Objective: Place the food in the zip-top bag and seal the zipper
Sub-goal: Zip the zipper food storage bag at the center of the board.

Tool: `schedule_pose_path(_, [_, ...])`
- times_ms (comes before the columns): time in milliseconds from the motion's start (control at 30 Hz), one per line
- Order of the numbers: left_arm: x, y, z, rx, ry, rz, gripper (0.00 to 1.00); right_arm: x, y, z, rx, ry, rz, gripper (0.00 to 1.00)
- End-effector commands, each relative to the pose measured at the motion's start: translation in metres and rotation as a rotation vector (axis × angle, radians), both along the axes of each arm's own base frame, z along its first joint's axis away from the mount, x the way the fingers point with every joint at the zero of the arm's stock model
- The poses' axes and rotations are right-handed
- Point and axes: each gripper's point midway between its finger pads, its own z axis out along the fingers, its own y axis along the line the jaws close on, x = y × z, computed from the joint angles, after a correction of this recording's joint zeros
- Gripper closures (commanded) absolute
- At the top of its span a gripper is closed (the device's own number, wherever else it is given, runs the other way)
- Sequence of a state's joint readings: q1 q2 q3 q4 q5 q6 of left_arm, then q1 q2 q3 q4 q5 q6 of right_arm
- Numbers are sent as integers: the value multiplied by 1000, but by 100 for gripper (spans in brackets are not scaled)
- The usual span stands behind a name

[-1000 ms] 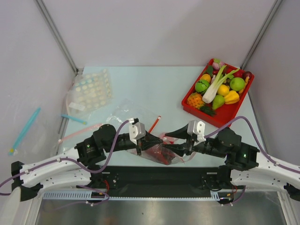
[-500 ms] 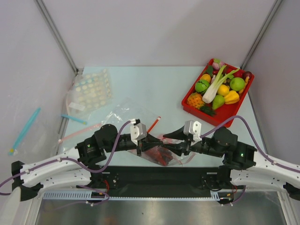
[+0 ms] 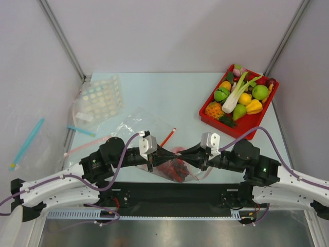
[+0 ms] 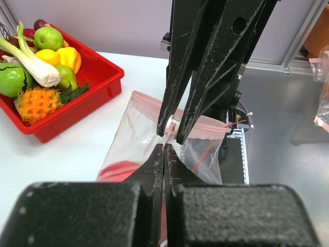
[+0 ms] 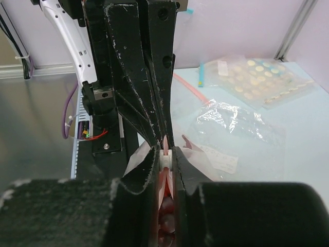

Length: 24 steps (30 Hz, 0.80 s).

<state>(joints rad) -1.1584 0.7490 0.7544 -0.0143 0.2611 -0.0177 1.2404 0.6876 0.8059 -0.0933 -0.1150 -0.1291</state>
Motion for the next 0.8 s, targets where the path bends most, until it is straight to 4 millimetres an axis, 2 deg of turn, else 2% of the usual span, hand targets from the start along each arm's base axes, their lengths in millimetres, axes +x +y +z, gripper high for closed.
schedule_pose_path(0, [-2, 6, 38, -123, -46, 8, 100, -2, 1, 15, 34, -14, 16, 100])
schedule_pose_path(533, [12, 37, 56, -242, -42, 153, 100, -1, 5, 10, 13, -8, 16, 100])
schedule_pose_path(700, [24, 67, 68, -325, -40, 287, 100, 1, 4, 12, 14, -5, 2, 100])
schedule_pose_path(767, [35, 77, 66, -348, -25, 363, 100, 2, 4, 12, 16, -4, -1, 100])
